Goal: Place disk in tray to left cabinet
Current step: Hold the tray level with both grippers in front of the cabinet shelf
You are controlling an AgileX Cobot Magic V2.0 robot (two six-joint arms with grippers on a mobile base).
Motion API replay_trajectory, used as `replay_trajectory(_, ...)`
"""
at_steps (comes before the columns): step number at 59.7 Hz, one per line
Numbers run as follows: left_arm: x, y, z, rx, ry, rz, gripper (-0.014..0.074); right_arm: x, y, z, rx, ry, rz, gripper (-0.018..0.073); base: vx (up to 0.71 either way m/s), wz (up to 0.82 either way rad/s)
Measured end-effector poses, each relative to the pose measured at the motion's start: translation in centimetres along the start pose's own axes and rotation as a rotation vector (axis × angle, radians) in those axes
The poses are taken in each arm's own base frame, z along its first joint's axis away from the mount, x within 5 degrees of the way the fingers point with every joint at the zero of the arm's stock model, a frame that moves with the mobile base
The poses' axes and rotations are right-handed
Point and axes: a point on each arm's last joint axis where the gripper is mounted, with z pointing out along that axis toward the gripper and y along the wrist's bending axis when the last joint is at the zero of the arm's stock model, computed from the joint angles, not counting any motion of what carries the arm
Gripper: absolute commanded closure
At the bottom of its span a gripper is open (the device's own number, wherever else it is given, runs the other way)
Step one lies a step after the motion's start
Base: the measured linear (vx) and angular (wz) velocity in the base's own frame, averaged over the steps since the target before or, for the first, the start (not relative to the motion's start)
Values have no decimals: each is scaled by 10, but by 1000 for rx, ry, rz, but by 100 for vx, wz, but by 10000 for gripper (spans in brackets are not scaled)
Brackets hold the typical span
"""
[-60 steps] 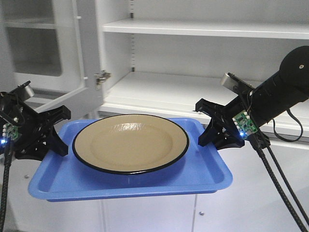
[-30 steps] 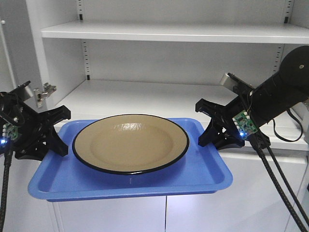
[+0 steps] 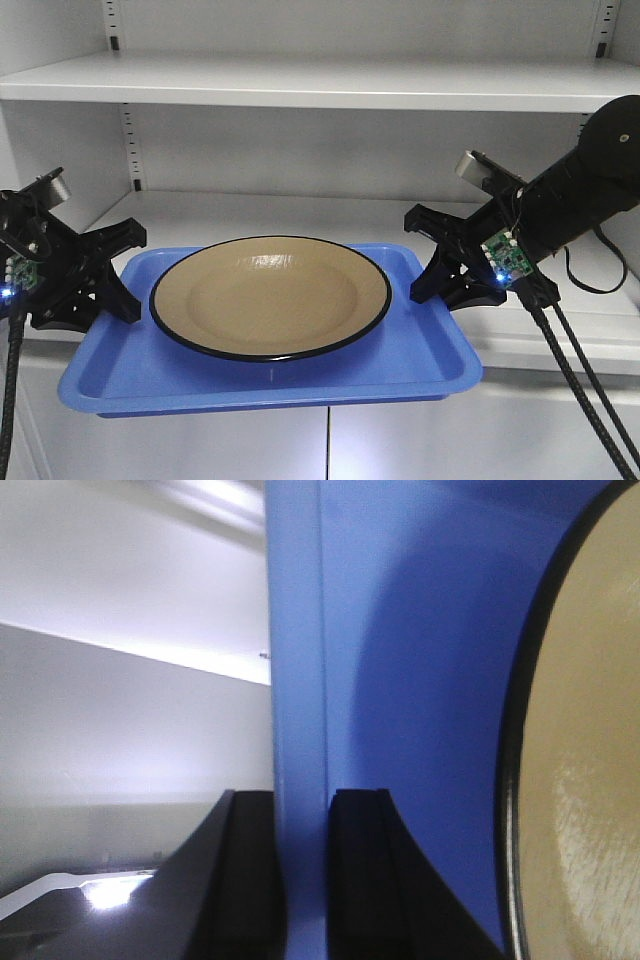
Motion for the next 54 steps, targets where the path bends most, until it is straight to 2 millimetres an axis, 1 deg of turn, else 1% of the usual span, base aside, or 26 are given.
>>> replay_trajectory(24,0,0,0,0,0,0,596,0,0,0,0,0,0,564,18,-7)
replay_trajectory(54,0,0,0,0,0,0,596,0,0,0,0,0,0,564,8,-5)
